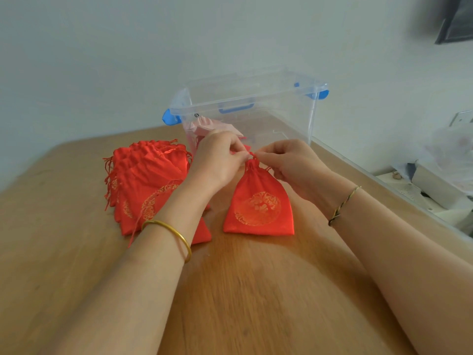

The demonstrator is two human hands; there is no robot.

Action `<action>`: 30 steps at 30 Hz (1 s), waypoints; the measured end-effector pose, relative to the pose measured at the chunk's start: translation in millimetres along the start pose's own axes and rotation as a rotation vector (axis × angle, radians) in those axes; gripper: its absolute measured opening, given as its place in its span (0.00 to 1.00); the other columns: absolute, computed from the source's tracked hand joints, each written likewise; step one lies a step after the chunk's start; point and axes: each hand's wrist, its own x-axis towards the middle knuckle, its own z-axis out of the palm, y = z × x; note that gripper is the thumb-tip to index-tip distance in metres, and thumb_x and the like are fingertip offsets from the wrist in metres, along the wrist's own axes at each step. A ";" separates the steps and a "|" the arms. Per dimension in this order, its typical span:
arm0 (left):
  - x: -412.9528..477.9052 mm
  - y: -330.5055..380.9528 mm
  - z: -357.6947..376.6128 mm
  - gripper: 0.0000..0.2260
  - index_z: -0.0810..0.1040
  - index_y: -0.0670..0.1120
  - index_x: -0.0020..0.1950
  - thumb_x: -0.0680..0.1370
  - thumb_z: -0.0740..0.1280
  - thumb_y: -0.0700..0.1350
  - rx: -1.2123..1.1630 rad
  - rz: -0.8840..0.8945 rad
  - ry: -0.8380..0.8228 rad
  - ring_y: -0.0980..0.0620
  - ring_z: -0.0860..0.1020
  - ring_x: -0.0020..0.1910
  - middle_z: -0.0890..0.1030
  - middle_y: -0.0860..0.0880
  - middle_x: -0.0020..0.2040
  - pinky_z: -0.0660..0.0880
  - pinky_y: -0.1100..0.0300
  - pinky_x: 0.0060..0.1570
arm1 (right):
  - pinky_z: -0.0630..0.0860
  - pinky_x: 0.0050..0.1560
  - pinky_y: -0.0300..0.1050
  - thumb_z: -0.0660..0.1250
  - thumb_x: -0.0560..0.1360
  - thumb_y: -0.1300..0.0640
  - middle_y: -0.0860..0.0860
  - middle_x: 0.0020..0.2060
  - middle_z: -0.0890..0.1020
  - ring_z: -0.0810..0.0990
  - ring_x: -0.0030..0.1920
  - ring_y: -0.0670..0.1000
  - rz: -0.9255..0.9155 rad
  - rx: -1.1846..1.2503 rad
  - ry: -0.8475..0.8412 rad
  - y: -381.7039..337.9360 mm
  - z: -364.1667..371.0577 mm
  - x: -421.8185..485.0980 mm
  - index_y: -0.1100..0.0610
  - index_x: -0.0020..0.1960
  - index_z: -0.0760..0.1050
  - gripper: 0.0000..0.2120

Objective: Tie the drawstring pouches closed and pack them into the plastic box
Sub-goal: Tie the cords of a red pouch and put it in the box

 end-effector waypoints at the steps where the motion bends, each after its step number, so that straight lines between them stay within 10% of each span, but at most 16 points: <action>1: 0.5 -2.5 -3.9 0.05 0.78 0.45 0.37 0.73 0.68 0.40 0.002 -0.018 0.010 0.48 0.78 0.44 0.78 0.49 0.39 0.73 0.59 0.46 | 0.64 0.29 0.36 0.68 0.74 0.62 0.48 0.29 0.73 0.67 0.26 0.43 -0.012 -0.071 0.057 0.3 -2.9 1.4 0.57 0.36 0.76 0.08; 7: -0.7 1.9 -16.2 0.08 0.73 0.42 0.37 0.76 0.64 0.38 0.003 -0.049 -0.042 0.47 0.77 0.41 0.76 0.50 0.36 0.74 0.54 0.46 | 0.66 0.30 0.37 0.67 0.74 0.61 0.50 0.30 0.71 0.67 0.28 0.46 0.027 -0.161 0.140 2.0 -10.1 7.4 0.58 0.39 0.76 0.05; 15: -0.8 -5.7 -21.8 0.09 0.77 0.31 0.40 0.74 0.62 0.37 0.003 -0.149 0.046 0.43 0.81 0.36 0.83 0.37 0.39 0.74 0.57 0.34 | 0.77 0.44 0.44 0.70 0.71 0.47 0.52 0.49 0.80 0.78 0.43 0.48 0.119 -0.302 -0.288 -12.6 -2.2 -20.7 0.56 0.61 0.71 0.23; 20: 2.2 -7.4 -32.5 0.06 0.75 0.39 0.39 0.75 0.62 0.36 -0.180 -0.197 0.101 0.62 0.74 0.18 0.78 0.45 0.32 0.67 0.71 0.18 | 0.78 0.46 0.50 0.71 0.71 0.60 0.59 0.45 0.83 0.80 0.42 0.53 -0.055 -0.361 -0.120 -11.4 4.4 -17.5 0.59 0.49 0.77 0.07; 24: 4.6 -13.1 -53.8 0.08 0.76 0.46 0.37 0.77 0.64 0.39 -0.351 -0.184 0.118 0.46 0.82 0.37 0.81 0.44 0.40 0.75 0.58 0.33 | 0.76 0.39 0.47 0.70 0.72 0.62 0.58 0.38 0.82 0.78 0.35 0.51 -0.100 -0.308 -0.100 -31.2 0.4 -20.2 0.59 0.43 0.80 0.01; 30: 21.1 -28.4 -91.2 0.07 0.76 0.49 0.39 0.76 0.63 0.42 -0.447 -0.292 0.262 0.55 0.80 0.31 0.79 0.50 0.33 0.73 0.60 0.36 | 0.74 0.33 0.42 0.70 0.71 0.64 0.54 0.28 0.78 0.75 0.28 0.48 -0.156 -0.104 -0.053 -105.3 -2.6 29.6 0.57 0.37 0.77 0.05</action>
